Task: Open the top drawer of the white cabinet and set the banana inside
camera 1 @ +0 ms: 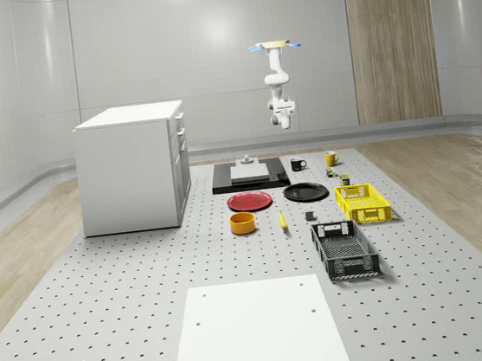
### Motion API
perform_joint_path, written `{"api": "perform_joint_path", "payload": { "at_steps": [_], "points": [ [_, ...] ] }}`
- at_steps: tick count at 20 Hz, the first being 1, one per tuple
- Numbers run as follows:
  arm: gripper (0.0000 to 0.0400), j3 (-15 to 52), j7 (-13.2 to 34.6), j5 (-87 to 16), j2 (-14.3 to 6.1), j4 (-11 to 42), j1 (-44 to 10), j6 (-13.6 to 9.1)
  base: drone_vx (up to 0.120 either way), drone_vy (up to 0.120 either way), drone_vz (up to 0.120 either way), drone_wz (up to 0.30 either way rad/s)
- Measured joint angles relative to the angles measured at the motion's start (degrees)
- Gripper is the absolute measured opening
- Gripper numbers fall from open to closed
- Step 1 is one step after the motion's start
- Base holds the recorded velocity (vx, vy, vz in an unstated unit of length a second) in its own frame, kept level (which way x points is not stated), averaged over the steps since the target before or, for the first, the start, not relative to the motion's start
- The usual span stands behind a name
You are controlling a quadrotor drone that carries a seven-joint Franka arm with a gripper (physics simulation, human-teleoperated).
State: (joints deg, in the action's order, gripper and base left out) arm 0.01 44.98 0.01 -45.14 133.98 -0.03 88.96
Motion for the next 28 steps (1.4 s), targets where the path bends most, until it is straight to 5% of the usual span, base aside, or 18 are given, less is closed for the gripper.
{"api": "perform_joint_path", "payload": {
  "at_steps": [12,28],
  "points": [
    [0.0400,0.1,-0.1,0.1,3.7,-13.5,-0.3,-9.3,0.000,0.000,0.000,0.000],
    [0.0400,0.2,-0.2,0.1,4.8,-16.9,-0.4,-10.9,0.000,0.000,0.000,0.000]
  ]
}}
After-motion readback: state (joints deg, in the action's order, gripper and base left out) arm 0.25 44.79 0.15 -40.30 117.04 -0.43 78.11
